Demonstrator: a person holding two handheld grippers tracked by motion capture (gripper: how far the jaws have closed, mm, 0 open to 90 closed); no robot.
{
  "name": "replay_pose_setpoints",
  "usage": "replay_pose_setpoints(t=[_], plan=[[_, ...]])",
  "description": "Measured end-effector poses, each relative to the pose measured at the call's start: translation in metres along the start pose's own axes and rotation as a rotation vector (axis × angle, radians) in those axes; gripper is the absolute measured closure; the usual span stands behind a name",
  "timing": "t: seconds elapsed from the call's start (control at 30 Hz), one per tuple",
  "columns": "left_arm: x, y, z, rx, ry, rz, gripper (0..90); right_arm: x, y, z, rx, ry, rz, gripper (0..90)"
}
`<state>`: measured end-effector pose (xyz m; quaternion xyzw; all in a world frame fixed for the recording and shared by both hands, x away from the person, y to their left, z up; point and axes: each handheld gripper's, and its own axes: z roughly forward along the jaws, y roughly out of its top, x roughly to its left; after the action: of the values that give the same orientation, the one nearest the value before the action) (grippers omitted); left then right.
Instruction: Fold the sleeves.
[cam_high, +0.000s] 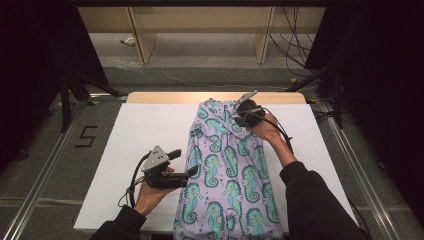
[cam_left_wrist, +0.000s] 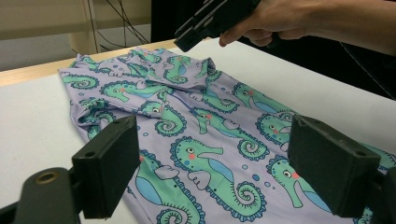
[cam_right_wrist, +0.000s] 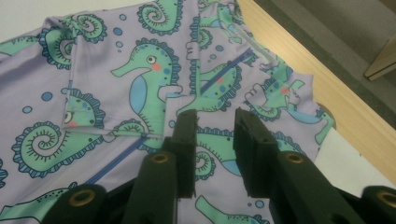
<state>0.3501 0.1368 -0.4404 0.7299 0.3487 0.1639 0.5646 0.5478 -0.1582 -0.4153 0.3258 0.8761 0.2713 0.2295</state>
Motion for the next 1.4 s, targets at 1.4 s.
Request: replay_pose_setpoints(t=[1.4], plan=[[0.012,0.002,0.001,0.013,0.039,-0.017,16.2,-0.017,-0.058,-0.053,-0.246,0.104,0.379,34.7]])
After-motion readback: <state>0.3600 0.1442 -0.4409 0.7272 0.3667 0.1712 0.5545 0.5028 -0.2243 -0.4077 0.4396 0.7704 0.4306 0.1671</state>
